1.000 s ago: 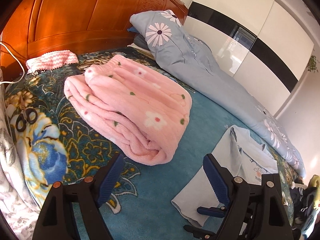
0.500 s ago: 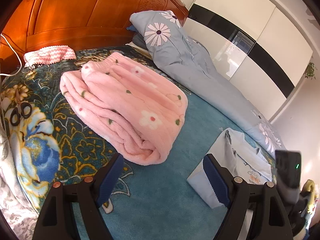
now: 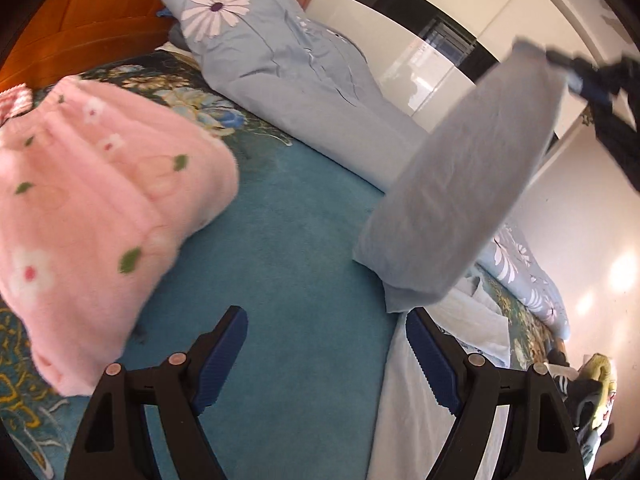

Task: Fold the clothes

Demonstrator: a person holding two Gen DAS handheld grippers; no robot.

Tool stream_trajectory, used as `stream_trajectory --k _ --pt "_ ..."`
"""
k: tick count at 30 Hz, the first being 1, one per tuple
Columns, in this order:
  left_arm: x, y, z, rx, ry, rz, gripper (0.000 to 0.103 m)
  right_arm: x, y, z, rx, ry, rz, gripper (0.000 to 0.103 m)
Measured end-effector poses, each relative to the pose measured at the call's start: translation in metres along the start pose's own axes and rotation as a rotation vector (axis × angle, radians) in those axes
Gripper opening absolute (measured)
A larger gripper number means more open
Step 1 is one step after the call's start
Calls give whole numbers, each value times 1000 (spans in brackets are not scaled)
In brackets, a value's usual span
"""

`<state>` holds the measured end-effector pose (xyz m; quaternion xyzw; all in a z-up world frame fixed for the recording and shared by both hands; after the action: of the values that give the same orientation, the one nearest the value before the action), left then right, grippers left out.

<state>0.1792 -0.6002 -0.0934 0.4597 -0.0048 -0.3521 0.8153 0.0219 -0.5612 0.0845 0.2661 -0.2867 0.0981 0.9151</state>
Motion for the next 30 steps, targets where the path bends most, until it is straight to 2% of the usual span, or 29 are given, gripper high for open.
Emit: stream_trajectory --k 6,12,13,16,20,22,24,26,30 --pt "-54 -56 2 83 -72 -42 84 8 -6 37 -48 19 -33 5" --pt "-83 -115 5 160 -43 -3 84 -9 9 52 -67 -12 -36 5" --pt "-85 -121 6 154 -35 21 84 -14 15 53 -72 -16 -39 5" --pt "-89 -134 7 123 -36 161 84 -31 37 55 -91 -24 -48 5" --pt "-87 -137 5 86 -13 231 84 -60 80 53 -116 -24 -70 5" --pt "-84 -131 5 58 -1 269 84 -76 106 47 -133 -5 -88 5" --pt "-76 -126 3 53 39 268 84 -102 133 30 -160 -19 -100 5" --pt "-72 -123 0 48 39 286 84 -133 160 10 -190 -50 -110 5" --pt "-72 -122 -5 47 -17 316 84 -217 191 -57 -193 -214 -146 5"
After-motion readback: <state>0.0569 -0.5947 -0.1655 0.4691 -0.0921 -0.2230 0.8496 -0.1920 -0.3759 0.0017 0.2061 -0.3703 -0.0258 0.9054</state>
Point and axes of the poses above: each gripper's, at about its wrist camera, not at the fingertips, and y roughly against the way its jaws point, x to its left, z to its top, the point moved 2 cm from there along -y, roughly the way its jaws point, and after that the axes turned 15 degrees about z, right-handed, at the moved point
